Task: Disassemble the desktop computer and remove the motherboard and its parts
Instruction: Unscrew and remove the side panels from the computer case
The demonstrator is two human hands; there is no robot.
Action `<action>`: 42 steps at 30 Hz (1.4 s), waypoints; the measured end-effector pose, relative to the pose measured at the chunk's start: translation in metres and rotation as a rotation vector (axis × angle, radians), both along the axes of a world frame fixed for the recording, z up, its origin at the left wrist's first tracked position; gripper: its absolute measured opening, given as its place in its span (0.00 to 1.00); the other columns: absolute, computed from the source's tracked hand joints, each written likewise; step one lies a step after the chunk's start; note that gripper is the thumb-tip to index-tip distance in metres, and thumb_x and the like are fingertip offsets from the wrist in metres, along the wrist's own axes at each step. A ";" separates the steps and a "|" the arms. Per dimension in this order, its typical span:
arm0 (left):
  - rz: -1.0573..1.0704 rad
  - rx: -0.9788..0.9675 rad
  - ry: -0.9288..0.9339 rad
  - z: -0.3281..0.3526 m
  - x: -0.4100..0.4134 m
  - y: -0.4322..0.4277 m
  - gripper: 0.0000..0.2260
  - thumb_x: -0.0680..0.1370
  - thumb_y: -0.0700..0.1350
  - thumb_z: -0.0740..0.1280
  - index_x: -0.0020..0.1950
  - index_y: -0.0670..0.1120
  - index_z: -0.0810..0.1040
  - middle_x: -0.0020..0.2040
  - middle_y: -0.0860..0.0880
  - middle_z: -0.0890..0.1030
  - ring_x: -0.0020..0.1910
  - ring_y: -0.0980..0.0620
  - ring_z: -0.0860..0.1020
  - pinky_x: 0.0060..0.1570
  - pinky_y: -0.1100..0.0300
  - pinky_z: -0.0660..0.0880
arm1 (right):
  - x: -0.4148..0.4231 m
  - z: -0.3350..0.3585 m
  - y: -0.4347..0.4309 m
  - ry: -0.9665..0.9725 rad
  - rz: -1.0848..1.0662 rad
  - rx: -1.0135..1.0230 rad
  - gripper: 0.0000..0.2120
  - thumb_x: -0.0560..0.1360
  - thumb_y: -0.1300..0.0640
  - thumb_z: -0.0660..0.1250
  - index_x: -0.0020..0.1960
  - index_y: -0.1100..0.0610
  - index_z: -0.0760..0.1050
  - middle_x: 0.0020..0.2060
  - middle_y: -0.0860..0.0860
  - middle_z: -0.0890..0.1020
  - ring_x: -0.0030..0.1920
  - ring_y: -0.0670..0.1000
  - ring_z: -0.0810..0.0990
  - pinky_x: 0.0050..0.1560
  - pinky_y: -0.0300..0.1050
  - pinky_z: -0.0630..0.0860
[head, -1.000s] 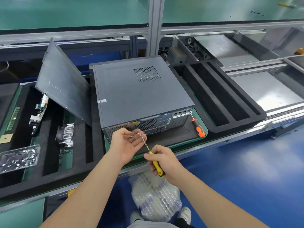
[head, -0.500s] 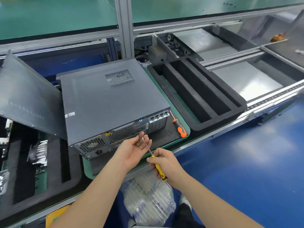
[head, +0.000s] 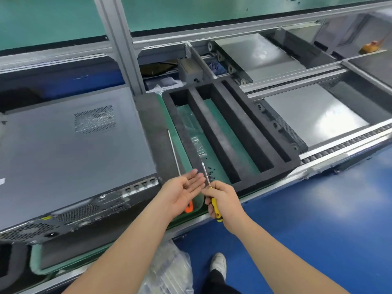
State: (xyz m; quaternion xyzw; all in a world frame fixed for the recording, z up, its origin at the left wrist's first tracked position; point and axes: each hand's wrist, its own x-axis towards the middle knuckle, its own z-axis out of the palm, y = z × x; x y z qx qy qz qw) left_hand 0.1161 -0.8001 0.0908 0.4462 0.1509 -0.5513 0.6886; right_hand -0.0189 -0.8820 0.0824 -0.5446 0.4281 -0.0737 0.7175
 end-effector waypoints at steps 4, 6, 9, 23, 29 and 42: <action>-0.067 0.114 -0.119 -0.001 -0.003 -0.065 0.18 0.81 0.31 0.52 0.62 0.36 0.79 0.58 0.38 0.83 0.59 0.42 0.81 0.64 0.48 0.75 | -0.003 -0.006 -0.066 0.125 -0.024 -0.095 0.07 0.77 0.58 0.68 0.43 0.61 0.76 0.31 0.53 0.78 0.28 0.53 0.73 0.27 0.46 0.68; -0.099 0.188 -0.171 -0.005 -0.003 -0.095 0.16 0.83 0.38 0.55 0.61 0.36 0.80 0.56 0.39 0.83 0.56 0.43 0.81 0.59 0.51 0.77 | 0.000 -0.011 -0.093 0.169 -0.009 -0.140 0.08 0.78 0.58 0.67 0.45 0.62 0.78 0.32 0.53 0.80 0.29 0.52 0.75 0.30 0.47 0.73; -0.152 0.305 -0.245 -0.011 -0.002 -0.131 0.15 0.85 0.45 0.58 0.58 0.36 0.80 0.53 0.39 0.81 0.50 0.44 0.80 0.56 0.52 0.76 | 0.009 -0.023 -0.123 0.206 0.016 -0.166 0.09 0.79 0.58 0.65 0.48 0.62 0.81 0.36 0.54 0.84 0.31 0.52 0.83 0.39 0.54 0.85; -0.324 0.499 -0.234 -0.028 -0.010 -0.161 0.29 0.85 0.60 0.58 0.78 0.40 0.67 0.73 0.43 0.72 0.74 0.43 0.68 0.77 0.47 0.61 | 0.020 -0.047 -0.150 0.242 0.079 -0.105 0.10 0.80 0.55 0.64 0.46 0.58 0.81 0.41 0.53 0.86 0.43 0.54 0.88 0.50 0.66 0.83; -0.208 0.463 -0.501 -0.005 -0.001 -0.133 0.13 0.82 0.49 0.64 0.62 0.46 0.81 0.57 0.45 0.85 0.57 0.43 0.83 0.55 0.50 0.82 | 0.047 -0.027 -0.138 0.144 0.041 0.005 0.10 0.80 0.57 0.64 0.50 0.55 0.85 0.35 0.54 0.82 0.32 0.50 0.79 0.40 0.50 0.80; -0.312 0.556 -0.974 0.019 0.013 -0.013 0.21 0.88 0.50 0.52 0.83 0.53 0.61 0.82 0.52 0.61 0.79 0.50 0.62 0.74 0.53 0.62 | 0.102 -0.022 -0.061 0.326 0.381 -0.603 0.09 0.74 0.50 0.77 0.49 0.54 0.83 0.45 0.49 0.83 0.47 0.50 0.80 0.46 0.41 0.72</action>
